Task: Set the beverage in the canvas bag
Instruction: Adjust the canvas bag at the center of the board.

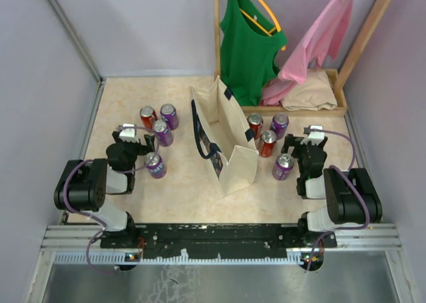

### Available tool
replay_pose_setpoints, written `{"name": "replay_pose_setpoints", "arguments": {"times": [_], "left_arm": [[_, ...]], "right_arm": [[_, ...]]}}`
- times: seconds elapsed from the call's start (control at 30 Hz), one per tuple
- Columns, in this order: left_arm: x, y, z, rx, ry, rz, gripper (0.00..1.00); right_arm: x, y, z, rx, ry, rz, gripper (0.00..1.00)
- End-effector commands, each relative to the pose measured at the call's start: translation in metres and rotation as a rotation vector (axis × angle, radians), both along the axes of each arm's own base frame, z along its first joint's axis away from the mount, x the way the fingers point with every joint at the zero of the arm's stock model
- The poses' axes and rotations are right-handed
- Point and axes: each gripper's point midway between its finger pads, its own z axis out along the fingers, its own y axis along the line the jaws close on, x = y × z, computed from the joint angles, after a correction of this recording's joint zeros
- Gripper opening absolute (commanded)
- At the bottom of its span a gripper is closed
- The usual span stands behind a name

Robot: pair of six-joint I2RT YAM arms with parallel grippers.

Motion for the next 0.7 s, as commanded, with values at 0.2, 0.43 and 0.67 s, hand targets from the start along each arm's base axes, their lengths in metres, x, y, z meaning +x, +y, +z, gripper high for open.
{"name": "replay_pose_setpoints", "arguments": {"times": [0.2, 0.43, 0.67], "left_arm": [[0.002, -0.005, 0.004, 0.007, -0.019, -0.021, 1.0], [-0.003, -0.005, 0.014, 0.003, -0.053, -0.02, 1.0], [-0.012, -0.005, 0.076, 0.013, -0.072, -0.025, 0.99]], "right_arm": [[0.011, -0.003, 0.023, -0.015, -0.08, -0.012, 0.99], [-0.003, -0.017, 0.037, 0.01, -0.147, -0.105, 0.99], [-0.037, -0.038, 0.077, 0.04, -0.177, -0.24, 0.99]]}}
